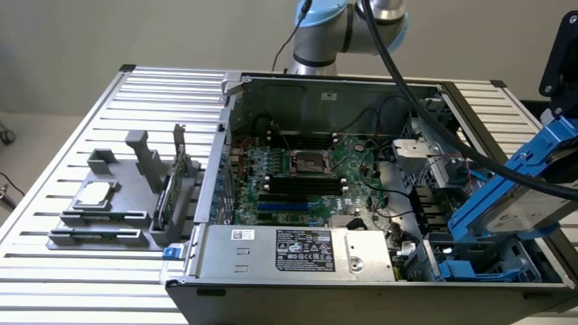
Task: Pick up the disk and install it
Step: 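Insert the disk into the insertion slot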
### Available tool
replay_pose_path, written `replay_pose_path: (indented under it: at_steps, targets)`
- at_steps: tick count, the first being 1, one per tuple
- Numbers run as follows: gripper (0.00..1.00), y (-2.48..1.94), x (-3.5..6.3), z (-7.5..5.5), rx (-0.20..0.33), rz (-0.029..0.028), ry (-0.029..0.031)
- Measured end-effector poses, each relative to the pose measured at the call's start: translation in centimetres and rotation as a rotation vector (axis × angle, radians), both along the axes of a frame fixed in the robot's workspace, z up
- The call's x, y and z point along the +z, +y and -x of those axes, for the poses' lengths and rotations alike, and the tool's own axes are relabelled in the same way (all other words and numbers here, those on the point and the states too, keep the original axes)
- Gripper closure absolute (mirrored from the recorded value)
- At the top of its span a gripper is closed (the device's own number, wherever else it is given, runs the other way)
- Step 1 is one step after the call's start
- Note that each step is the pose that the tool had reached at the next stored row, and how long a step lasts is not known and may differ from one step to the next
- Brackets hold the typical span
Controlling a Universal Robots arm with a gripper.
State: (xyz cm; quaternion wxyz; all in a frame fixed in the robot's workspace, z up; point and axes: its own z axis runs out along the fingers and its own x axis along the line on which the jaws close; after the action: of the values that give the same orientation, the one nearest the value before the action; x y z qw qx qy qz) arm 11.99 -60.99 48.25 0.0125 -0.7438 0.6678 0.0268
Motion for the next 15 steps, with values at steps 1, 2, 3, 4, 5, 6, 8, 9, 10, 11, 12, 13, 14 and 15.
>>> replay_pose_path:
  at_steps: [1,2,3,4,5,6,8,9,10,11,12,13,14,15]
  targets:
    - [0.68,-0.02,-0.17,0.1,0.000,0.0009,-0.0001]
    - [0.68,-0.03,-0.36,0.2,0.000,0.0014,-0.0001]
    - [0.68,-0.03,-0.53,0.3,0.000,0.0018,-0.0002]
    - [0.68,-0.03,-0.71,0.3,0.000,0.0015,-0.0011]
    - [0.68,-0.04,-0.89,0.4,-0.001,0.0015,-0.0035]
    - [0.68,-0.04,-1.02,0.4,-0.001,0.0014,-0.0080]
    - [0.68,-0.04,-1.23,0.5,-0.002,0.0017,-0.0206]
    - [0.68,-0.05,-1.32,0.6,-0.003,0.0017,-0.0268]
    - [0.68,-0.04,-1.43,0.6,-0.005,0.0018,-0.0326]
    - [0.68,-0.05,-1.56,0.7,-0.008,0.0021,-0.0371]
    - [0.68,-0.05,-1.66,0.8,-0.012,0.0032,-0.0400]
    - [0.68,-0.04,-1.73,0.8,-0.018,0.0049,-0.0419]
    - [0.68,-0.05,-1.79,0.9,-0.025,0.0071,-0.0433]
    - [0.68,-0.04,-1.82,0.9,-0.030,0.0097,-0.0445]
